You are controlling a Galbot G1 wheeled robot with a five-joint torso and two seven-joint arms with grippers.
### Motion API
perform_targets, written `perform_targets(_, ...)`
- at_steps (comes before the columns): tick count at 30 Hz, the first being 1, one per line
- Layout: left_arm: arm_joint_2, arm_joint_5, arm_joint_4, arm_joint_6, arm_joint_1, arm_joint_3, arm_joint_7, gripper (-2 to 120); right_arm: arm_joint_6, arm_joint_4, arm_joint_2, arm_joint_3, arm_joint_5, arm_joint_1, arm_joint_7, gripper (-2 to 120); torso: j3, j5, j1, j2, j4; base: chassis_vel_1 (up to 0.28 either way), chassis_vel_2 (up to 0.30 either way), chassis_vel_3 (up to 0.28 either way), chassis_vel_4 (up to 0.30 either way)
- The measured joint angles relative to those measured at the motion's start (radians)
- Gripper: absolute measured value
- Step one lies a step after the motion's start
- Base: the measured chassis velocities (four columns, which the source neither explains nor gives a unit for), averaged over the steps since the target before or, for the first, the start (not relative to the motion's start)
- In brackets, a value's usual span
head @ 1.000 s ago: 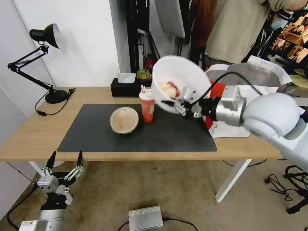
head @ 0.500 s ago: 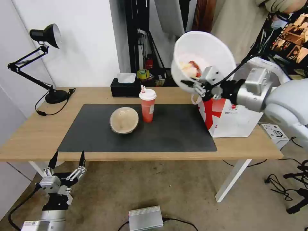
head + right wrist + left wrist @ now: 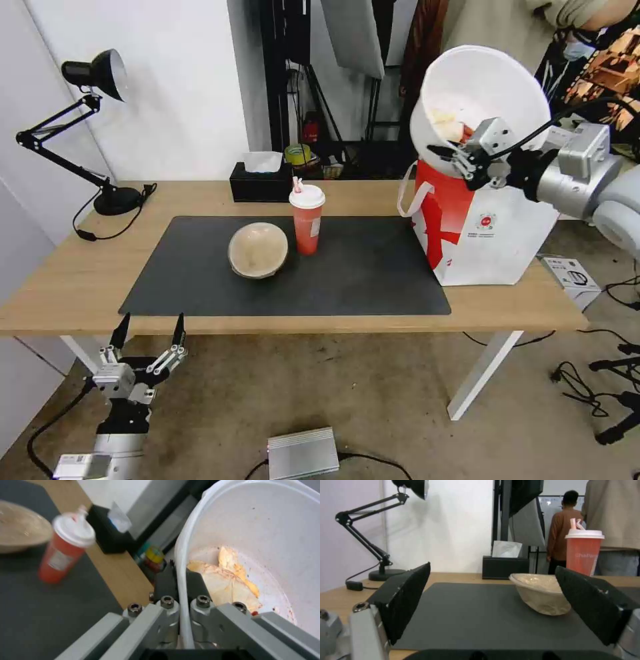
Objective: Pick up the trash from the table and place it into the takeout bag.
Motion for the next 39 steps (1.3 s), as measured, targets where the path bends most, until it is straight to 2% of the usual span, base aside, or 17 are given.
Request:
perform_targets(10, 0.008, 0.0, 0.004, 0.0, 0.0, 0.001, 0.002, 100, 0.023, -0.094, -0.001, 0.004, -0.041, 0.009, -0.003, 0, 0.0, 0.0, 0.0, 0.0, 0.0, 0.0, 0.0, 0.0, 0.0)
perform_targets(20, 0.023, -0.002, 0.006, -0.001, 0.006, -0.001, 0.004, 100, 0.038, -0.199, 0.012, -0.043, -0.064, 0.052, 0.007, 0, 0.0, -0.0001, 0.0, 0.0, 0.0001, 0.0, 0.0, 0.0, 0.0)
perform_targets(23, 0.025, -0.005, 0.003, -0.003, 0.008, -0.005, 0.023, 100, 0.049, -0.244, 0.027, -0.059, -0.074, 0.073, 0.01, 0, 0.0, -0.0001, 0.0, 0.0, 0.0, 0.0, 0.0, 0.0, 0.0)
perform_targets(39, 0.018, -0.01, -0.016, -0.003, 0.007, -0.009, 0.027, 100, 0.059, -0.4, 0.115, -0.177, -0.113, 0.189, 0.019, 0, 0.0, -0.0001, 0.0, 0.0, 0.0001, 0.0, 0.0, 0.0, 0.0)
